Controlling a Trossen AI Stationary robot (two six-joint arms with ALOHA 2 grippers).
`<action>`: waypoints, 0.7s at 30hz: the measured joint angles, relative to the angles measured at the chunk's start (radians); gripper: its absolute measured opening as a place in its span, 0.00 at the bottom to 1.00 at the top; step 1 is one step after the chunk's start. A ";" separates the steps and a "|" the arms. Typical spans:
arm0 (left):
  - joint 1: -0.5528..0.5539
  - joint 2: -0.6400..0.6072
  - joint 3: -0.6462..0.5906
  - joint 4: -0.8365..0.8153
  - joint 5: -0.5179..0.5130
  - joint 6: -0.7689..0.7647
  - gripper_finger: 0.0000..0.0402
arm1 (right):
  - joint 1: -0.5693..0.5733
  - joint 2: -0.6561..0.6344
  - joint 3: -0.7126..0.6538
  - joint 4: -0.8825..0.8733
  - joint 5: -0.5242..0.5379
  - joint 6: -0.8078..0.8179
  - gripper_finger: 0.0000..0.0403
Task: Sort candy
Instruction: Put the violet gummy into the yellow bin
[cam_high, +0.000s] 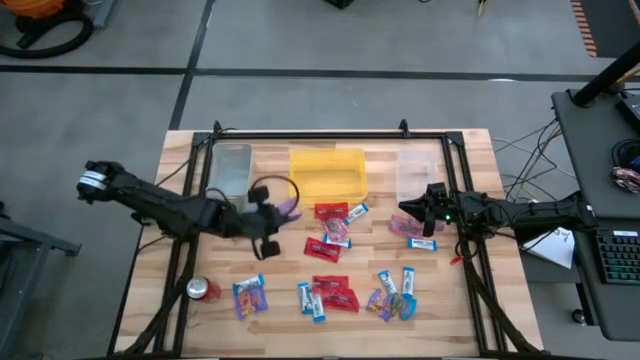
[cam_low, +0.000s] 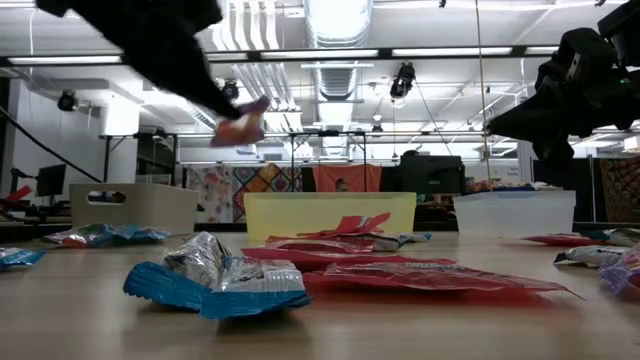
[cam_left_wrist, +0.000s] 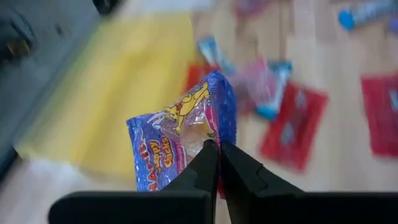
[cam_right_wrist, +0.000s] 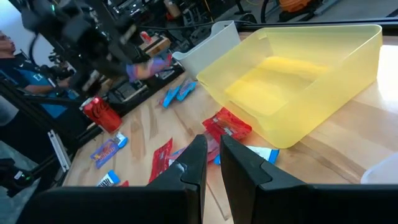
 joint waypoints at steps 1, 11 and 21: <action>0.023 0.000 0.005 0.032 0.002 0.044 0.00 | 0.000 0.000 0.000 0.000 0.000 0.000 0.09; 0.382 0.163 0.092 0.250 0.278 0.404 0.00 | 0.000 -0.001 0.000 0.001 0.000 0.000 0.09; 0.598 0.455 0.286 0.156 0.471 0.588 0.00 | 0.000 -0.001 0.000 0.001 0.000 0.000 0.09</action>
